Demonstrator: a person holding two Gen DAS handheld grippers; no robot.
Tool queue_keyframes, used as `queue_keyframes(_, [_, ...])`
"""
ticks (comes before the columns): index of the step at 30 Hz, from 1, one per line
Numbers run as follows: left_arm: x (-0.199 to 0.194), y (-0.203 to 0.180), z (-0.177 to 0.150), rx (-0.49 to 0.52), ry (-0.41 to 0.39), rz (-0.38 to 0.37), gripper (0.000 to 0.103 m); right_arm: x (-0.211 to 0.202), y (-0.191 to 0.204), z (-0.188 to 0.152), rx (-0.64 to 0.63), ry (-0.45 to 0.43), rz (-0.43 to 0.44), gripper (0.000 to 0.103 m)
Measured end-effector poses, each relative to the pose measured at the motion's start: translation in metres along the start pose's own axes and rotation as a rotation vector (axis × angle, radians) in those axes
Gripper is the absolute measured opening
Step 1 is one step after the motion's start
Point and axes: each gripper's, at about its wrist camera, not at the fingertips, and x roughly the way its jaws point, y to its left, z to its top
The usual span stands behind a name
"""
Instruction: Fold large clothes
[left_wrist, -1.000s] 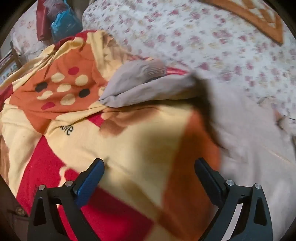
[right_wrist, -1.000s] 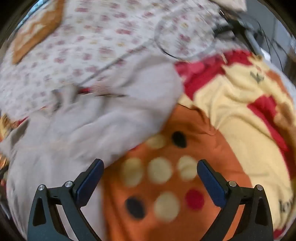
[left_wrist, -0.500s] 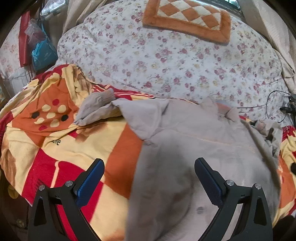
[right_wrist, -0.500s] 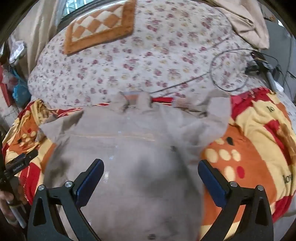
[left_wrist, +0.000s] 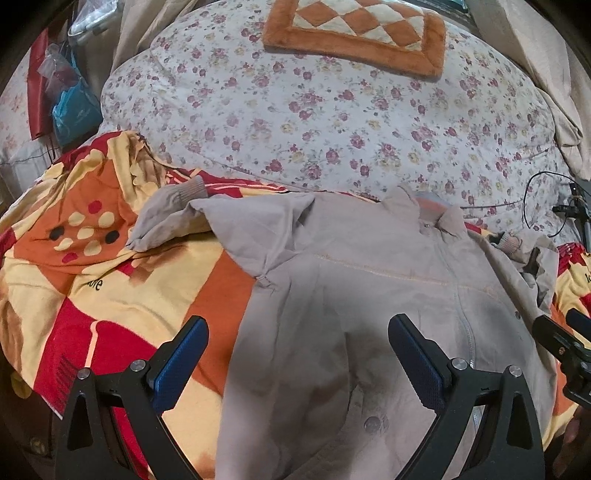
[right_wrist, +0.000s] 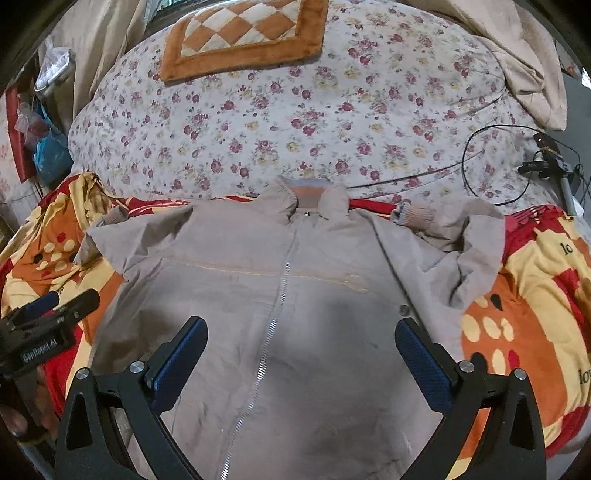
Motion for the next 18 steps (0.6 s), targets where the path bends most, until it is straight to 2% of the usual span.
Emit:
queue_keyframes(7, [0.015, -0.010, 0.000, 0.023, -0.015, 0.018, 0.098, 0.015, 0.012, 0.009, -0.009, 0.016, 0.000, 0.102])
queue_keyframes(18, [0.033, -0.018, -0.006, 0.048, -0.023, 0.048, 0.098, 0.029, 0.010, 0.010, -0.011, 0.028, -0.005, 0.102])
